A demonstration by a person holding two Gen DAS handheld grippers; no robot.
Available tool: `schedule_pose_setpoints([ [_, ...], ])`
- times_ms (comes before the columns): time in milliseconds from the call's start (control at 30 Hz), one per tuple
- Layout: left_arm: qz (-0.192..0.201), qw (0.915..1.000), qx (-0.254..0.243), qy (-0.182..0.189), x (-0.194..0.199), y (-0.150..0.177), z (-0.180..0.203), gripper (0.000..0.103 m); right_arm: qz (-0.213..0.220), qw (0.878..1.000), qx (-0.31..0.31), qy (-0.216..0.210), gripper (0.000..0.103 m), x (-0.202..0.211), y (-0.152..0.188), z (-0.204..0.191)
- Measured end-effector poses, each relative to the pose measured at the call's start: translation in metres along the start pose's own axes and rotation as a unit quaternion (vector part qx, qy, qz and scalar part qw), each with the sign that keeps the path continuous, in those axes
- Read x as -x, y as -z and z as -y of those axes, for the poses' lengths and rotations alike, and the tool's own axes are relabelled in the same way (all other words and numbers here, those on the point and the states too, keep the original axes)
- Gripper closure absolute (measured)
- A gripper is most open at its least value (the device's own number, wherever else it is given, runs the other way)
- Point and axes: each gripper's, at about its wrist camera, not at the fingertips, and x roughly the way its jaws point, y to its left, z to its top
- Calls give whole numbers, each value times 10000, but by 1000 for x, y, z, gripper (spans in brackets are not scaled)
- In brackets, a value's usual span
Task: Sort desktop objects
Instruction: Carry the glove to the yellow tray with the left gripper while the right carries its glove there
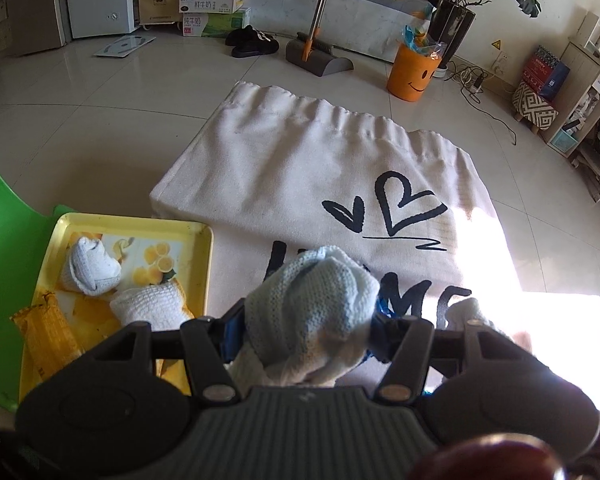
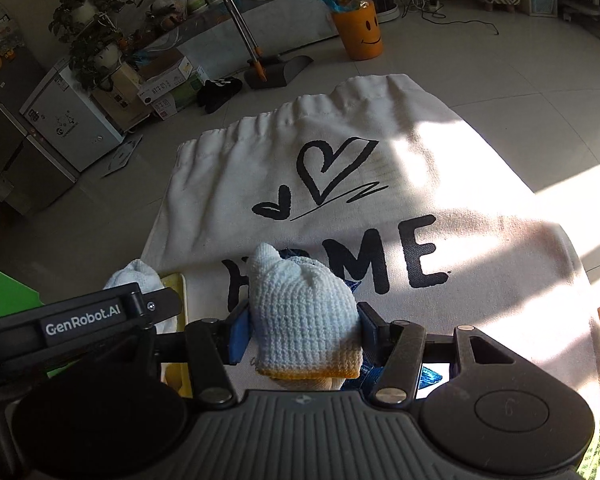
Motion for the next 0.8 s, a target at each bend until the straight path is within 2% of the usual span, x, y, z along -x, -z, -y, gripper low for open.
schedule_pose_setpoints([
  [400,70,9990,424,-129,7,-10,-47,46,-115,9994,261,-212,48,-17,13,-44],
  [800,205,9975,681,-25,21,-23,-75,46,-106,9986,287,-442,48,-21,17,-57],
])
